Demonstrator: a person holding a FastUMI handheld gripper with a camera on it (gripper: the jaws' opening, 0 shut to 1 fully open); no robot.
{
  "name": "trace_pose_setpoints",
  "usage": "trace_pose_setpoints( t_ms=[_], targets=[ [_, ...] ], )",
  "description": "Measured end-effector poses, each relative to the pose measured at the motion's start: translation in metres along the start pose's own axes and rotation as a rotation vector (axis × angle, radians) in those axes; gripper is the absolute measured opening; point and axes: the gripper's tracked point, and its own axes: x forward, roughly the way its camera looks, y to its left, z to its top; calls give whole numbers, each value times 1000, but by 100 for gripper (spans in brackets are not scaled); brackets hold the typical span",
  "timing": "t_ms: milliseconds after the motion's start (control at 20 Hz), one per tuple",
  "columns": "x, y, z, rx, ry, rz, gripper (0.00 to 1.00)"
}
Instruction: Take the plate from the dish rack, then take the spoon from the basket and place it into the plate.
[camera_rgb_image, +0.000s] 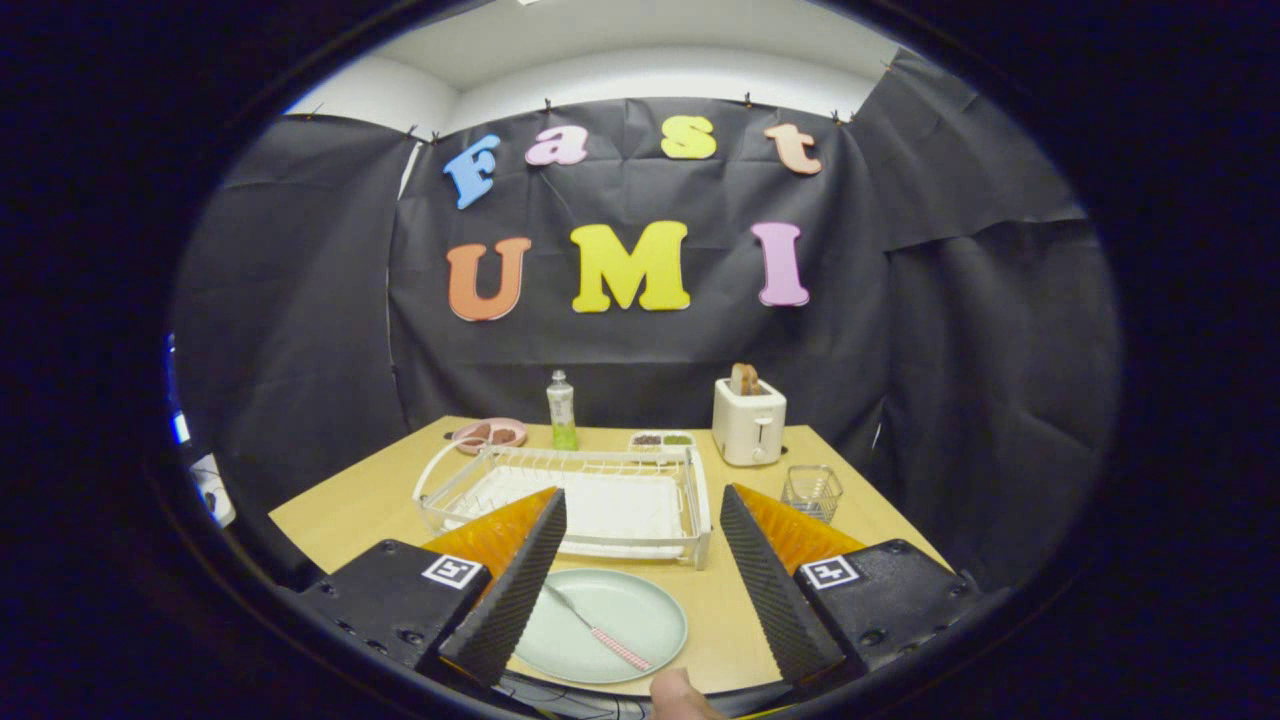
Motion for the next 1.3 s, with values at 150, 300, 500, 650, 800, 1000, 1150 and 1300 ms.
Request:
trace_pose_setpoints(
  t_ms=[150, 300, 500, 650, 800, 1000, 1150, 1300],
  targets=[
    [-34, -8, 18, 19, -88, -28, 100],
    [-59, -15, 26, 17, -139, -55, 100],
    [-78, -13, 20, -9, -120, -29, 100],
    [-89, -15, 17, 8, -126, -21, 100],
    [-94, -20, 11, 16, -126, -22, 100],
    [-96, -25, 7, 9, -117, -30, 100],
    [-96, -23, 3, 7, -98, -23, 100],
    [-92, -25, 0, 3, -95, -33, 100]
  ],
)
